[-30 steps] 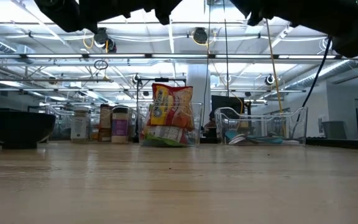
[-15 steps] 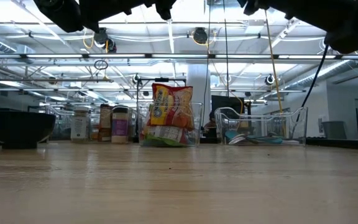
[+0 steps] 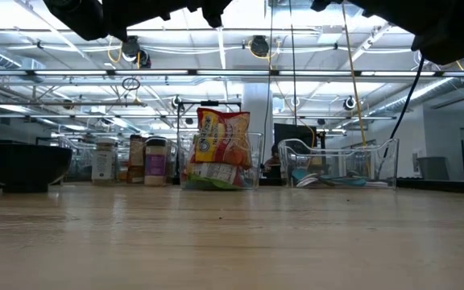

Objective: Pick & Place Food Item
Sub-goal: Put the orange seasoning bottle into the left transparent bin

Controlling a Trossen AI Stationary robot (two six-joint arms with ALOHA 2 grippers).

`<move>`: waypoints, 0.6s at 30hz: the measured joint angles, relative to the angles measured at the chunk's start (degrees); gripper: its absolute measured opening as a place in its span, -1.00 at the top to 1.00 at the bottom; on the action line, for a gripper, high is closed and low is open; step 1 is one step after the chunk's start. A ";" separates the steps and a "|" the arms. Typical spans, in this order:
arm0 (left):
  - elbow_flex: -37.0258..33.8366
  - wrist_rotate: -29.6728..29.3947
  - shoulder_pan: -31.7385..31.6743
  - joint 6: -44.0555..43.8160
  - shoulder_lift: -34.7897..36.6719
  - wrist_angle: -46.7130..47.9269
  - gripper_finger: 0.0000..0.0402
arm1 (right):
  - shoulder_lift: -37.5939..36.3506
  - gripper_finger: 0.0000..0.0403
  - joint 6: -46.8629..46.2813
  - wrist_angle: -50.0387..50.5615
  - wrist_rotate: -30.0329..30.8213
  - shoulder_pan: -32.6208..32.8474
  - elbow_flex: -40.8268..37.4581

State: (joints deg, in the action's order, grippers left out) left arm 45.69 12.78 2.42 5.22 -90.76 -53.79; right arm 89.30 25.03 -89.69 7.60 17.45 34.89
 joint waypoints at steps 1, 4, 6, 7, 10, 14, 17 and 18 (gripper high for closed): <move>0.00 -0.04 0.00 0.21 0.00 0.41 0.03 | 0.00 0.03 0.00 0.00 -0.01 0.00 -0.01; 0.00 -0.40 0.00 0.38 -0.02 1.79 -0.01 | 0.02 0.12 0.01 0.07 0.00 0.00 0.00; 0.00 -1.03 0.00 0.45 -0.02 2.80 -0.05 | 0.02 0.17 0.00 0.11 0.02 0.00 -0.01; 0.00 -1.26 0.00 0.45 -0.02 3.13 -0.07 | 0.02 0.19 0.03 0.15 0.04 0.00 0.00; -0.03 -1.42 0.00 0.93 -0.04 3.61 -0.08 | 0.02 0.20 -0.03 0.25 0.10 0.00 -0.01; -0.11 -1.80 0.00 2.07 -0.09 3.81 -0.09 | 0.02 0.19 -0.38 0.77 0.56 -0.41 -0.01; -0.17 -2.26 0.00 2.43 0.15 4.30 -0.10 | 0.02 0.19 -0.70 1.81 2.43 -0.37 0.01; -0.20 -2.40 -0.02 2.85 0.23 4.59 -0.10 | 0.02 0.19 -0.72 1.98 2.59 -0.37 0.01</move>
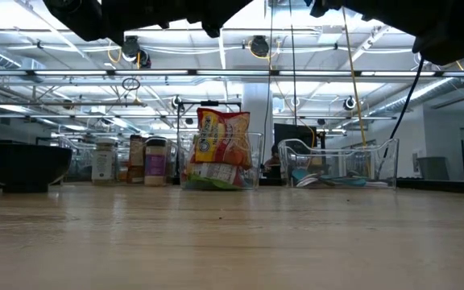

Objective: Pick & Place Food Item
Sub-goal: Put the orange seasoning bottle into the left transparent bin

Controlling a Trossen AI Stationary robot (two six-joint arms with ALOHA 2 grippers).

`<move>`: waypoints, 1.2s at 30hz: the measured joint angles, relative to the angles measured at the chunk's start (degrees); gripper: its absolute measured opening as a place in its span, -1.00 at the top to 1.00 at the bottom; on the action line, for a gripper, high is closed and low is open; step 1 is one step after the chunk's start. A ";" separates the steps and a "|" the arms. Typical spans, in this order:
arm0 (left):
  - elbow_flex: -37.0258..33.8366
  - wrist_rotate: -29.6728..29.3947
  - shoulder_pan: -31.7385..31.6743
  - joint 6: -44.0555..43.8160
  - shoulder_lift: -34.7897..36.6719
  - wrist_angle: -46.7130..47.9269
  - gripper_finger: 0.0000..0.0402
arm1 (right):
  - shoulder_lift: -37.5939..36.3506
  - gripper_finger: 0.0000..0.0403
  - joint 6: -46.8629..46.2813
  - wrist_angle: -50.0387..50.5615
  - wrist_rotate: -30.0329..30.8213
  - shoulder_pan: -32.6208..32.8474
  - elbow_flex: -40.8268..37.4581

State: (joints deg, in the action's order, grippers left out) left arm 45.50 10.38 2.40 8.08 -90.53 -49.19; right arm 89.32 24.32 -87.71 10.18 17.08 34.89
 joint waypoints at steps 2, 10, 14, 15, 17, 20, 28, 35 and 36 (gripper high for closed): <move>0.00 -0.32 0.03 0.97 0.20 0.55 -0.10 | 0.00 0.20 -0.08 0.12 0.07 0.00 0.06; 0.09 -4.53 0.08 1.52 0.27 4.07 -0.13 | 0.00 0.20 -2.39 1.29 3.64 -0.14 0.09; 0.09 -6.81 -0.01 0.89 0.27 5.39 -0.23 | -0.05 0.20 -4.78 1.16 3.44 -1.23 0.20; 0.10 -8.87 -0.06 1.00 0.20 6.31 -0.27 | -0.12 0.20 -5.95 0.71 2.36 -1.52 0.38; 0.54 -10.81 -0.37 0.76 -0.28 11.26 -0.34 | -0.37 0.20 -7.67 0.70 1.05 -1.75 0.50; 4.92 -11.52 -0.23 0.65 0.12 19.36 -0.45 | -0.25 0.20 -8.72 2.57 1.96 -2.27 0.40; 15.81 -10.15 1.45 0.80 0.24 38.57 -0.62 | -0.24 0.20 -10.20 4.61 2.96 -3.19 0.27; 20.62 -9.82 3.44 0.96 0.18 47.38 -0.59 | -0.20 0.20 -10.20 5.90 5.60 -3.21 0.20; 20.72 -10.18 3.75 1.39 0.20 47.50 -0.58 | -0.17 0.20 -10.34 6.10 5.68 -3.23 0.20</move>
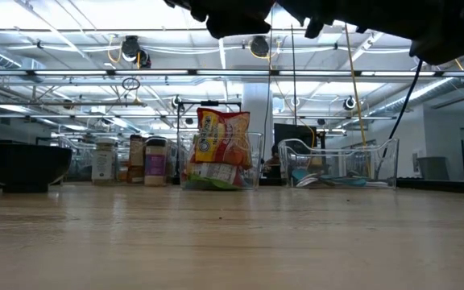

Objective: Pick & Place Food Item
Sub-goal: Put the orange seasoning bottle into the left transparent bin

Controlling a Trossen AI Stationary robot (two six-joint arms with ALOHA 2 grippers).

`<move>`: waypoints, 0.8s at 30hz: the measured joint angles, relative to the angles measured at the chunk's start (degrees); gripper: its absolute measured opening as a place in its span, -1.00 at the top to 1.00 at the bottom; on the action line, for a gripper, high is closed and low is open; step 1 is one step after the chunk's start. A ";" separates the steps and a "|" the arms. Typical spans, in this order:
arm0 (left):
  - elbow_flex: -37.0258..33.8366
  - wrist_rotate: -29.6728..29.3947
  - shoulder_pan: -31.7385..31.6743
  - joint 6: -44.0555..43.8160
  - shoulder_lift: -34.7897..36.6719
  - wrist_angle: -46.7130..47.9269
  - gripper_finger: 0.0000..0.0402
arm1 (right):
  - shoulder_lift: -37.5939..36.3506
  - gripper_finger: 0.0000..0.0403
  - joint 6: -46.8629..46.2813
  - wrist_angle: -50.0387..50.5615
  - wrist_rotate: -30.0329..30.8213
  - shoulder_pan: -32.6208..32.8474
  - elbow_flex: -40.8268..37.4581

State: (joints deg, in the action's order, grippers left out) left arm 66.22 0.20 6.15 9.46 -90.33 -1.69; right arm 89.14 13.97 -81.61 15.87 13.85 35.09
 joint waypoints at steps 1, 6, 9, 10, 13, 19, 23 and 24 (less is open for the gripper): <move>0.00 0.13 0.20 0.63 0.01 -0.02 -0.57 | 0.00 0.20 -0.01 0.24 0.13 0.04 0.00; 0.00 -0.61 0.34 1.68 0.01 -0.18 -0.57 | 0.01 0.20 -0.44 1.34 0.49 -0.01 -0.02; 0.00 -0.68 0.21 1.99 0.01 -1.39 -0.57 | 0.04 0.20 -1.71 2.33 0.45 -0.38 -0.07; 0.00 -0.67 0.20 2.18 0.01 -1.75 -0.57 | 0.04 0.20 -2.28 2.79 0.44 -0.62 -0.07; 0.00 -0.88 0.14 2.46 0.03 -1.78 -0.56 | 0.04 0.20 -3.50 3.90 0.43 -1.07 -0.11; 0.00 -3.25 0.19 2.26 0.05 -1.56 -0.42 | 0.07 0.20 -4.80 4.47 0.45 -1.44 -0.11; 0.00 -3.32 0.16 2.42 0.07 -1.48 -0.28 | 0.07 0.20 -4.89 4.99 0.35 -1.42 -0.11; 0.00 -3.36 0.16 2.44 0.07 -1.40 -0.26 | 0.07 0.20 -4.91 5.29 0.30 -1.42 -0.11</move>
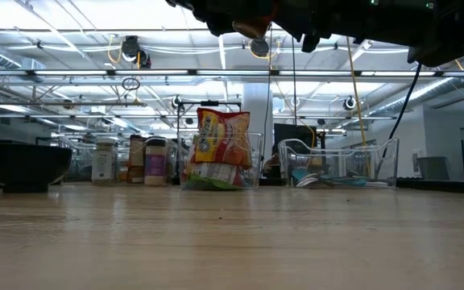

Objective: Pick & Place Food Item
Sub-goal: Put the orange seasoning bottle into the left transparent bin

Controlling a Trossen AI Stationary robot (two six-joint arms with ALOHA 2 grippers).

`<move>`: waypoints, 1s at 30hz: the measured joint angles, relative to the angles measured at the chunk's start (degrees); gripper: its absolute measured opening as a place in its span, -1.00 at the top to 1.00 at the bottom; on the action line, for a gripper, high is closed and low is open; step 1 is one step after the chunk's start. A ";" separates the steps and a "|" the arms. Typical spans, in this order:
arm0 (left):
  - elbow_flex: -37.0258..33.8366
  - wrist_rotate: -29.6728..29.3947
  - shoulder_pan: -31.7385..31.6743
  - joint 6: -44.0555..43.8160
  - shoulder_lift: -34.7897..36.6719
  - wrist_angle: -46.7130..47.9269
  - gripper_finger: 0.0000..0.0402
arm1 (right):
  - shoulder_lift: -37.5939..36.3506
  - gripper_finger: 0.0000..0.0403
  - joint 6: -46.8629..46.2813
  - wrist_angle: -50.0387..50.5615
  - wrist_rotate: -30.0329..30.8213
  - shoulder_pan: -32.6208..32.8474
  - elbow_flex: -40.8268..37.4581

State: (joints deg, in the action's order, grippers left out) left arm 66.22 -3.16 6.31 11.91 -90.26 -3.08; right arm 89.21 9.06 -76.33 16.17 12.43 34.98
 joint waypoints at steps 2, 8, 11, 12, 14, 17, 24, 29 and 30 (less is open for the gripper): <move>0.00 -0.04 0.00 0.00 0.01 0.01 -0.22 | 0.00 0.20 -0.07 0.95 0.06 -0.01 0.00; 0.00 -0.02 0.04 0.02 2.20 3.10 -0.20 | -0.02 0.20 -1.15 2.34 0.06 -0.09 0.02; 0.00 -0.04 0.04 0.28 3.64 3.58 -0.20 | -0.09 0.20 -2.52 2.48 -0.13 -0.43 0.02; -0.02 0.06 0.04 0.60 4.13 3.34 -0.20 | -0.12 0.20 -3.32 3.00 -0.09 -0.57 0.02; 0.86 0.10 0.16 0.61 4.67 4.08 -0.20 | -0.11 0.20 -4.34 5.05 -0.11 -0.95 0.08; 4.68 0.09 0.15 0.49 4.67 8.29 -0.20 | 0.15 0.20 -5.94 8.22 0.01 -1.47 -0.11; 15.17 0.33 0.20 0.50 0.03 20.60 -0.20 | 0.09 0.20 -8.44 9.50 -1.47 -2.34 -0.11; 19.89 -0.56 0.11 1.05 -2.66 25.22 -0.28 | 0.09 0.20 -8.57 9.69 -2.88 -2.50 -0.02; 20.58 -1.32 0.11 1.19 -3.19 25.66 -0.31 | 0.09 0.20 -8.52 9.79 -2.91 -2.62 -0.04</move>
State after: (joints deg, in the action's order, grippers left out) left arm 86.80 -4.48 6.42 13.10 -93.44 22.57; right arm 89.30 0.54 -66.54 13.26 9.80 34.95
